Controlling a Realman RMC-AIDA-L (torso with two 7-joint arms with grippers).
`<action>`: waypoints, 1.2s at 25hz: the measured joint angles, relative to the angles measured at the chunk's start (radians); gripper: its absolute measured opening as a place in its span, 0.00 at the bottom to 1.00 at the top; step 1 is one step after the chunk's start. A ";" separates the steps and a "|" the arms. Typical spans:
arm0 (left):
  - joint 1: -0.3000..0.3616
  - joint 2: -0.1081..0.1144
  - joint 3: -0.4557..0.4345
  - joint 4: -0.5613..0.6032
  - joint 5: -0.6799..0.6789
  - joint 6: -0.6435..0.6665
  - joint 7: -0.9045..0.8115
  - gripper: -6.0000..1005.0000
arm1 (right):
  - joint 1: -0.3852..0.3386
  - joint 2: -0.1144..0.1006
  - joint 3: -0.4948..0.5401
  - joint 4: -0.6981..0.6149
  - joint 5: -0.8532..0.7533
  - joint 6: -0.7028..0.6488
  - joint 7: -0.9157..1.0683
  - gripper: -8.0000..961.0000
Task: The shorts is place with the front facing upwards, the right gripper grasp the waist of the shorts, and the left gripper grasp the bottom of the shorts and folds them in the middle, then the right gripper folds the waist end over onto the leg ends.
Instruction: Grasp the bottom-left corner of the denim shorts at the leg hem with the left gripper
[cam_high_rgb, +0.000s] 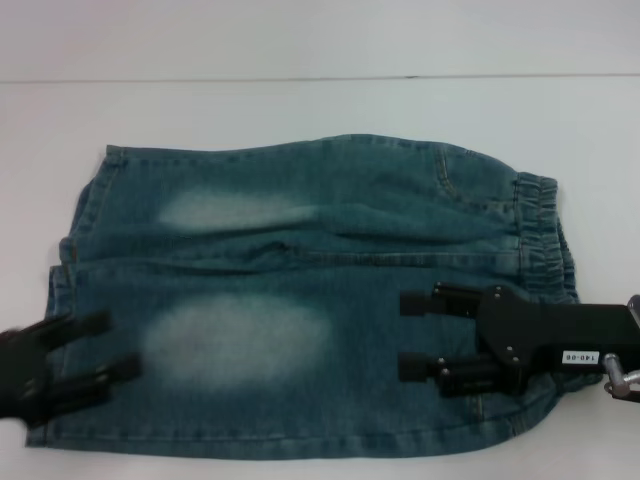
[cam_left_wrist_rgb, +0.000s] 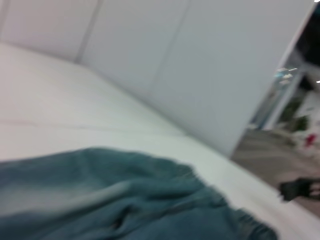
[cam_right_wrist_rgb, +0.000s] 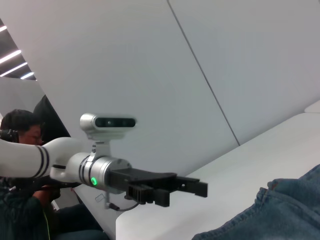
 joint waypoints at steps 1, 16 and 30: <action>0.013 0.003 -0.022 0.019 0.019 -0.001 -0.004 0.90 | -0.001 0.000 0.000 0.000 0.000 0.000 0.000 0.98; 0.078 0.006 -0.151 0.124 0.262 -0.105 -0.015 0.90 | -0.004 0.001 -0.008 0.000 -0.007 0.003 0.002 0.99; 0.046 0.003 -0.136 0.102 0.312 -0.140 -0.018 0.90 | -0.004 0.002 -0.008 0.000 -0.006 0.000 0.004 0.98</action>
